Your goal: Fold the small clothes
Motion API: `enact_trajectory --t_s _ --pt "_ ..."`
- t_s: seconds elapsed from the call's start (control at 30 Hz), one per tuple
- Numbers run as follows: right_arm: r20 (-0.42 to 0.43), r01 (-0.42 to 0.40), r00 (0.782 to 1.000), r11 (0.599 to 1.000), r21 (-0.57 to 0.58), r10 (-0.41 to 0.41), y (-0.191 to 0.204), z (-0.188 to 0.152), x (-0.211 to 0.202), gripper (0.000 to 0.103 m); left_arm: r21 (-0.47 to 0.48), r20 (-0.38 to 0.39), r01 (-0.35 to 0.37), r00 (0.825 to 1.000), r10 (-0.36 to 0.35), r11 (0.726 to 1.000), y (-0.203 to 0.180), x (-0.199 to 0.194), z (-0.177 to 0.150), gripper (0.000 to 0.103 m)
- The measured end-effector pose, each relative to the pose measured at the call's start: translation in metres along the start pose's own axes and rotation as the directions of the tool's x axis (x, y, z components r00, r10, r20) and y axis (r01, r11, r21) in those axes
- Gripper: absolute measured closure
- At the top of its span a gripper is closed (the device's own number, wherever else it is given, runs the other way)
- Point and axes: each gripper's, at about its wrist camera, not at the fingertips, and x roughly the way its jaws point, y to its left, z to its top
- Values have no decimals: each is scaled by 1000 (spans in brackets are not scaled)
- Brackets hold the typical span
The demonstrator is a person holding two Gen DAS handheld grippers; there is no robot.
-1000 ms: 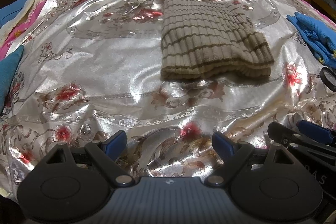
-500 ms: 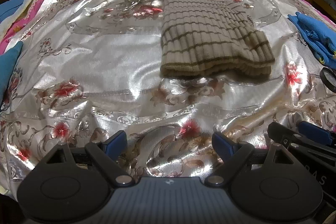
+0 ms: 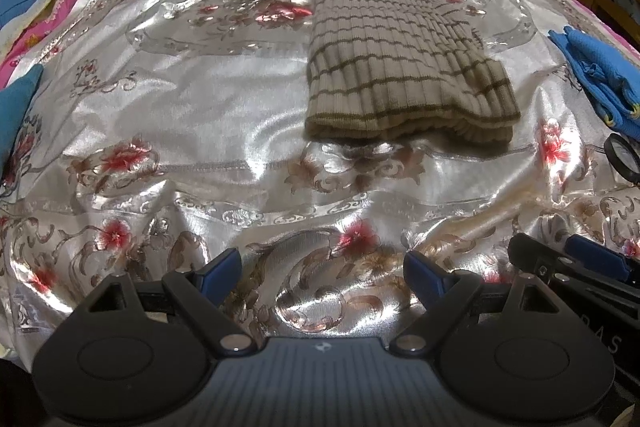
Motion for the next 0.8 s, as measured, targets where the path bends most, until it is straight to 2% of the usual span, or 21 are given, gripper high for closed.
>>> enact_trajectory --t_s 0.8 --pt "-11 -2 1000 1000 6 2 0 -2 3 48 -1 -7 -3 1000 3 1000 0 2 -1 11"
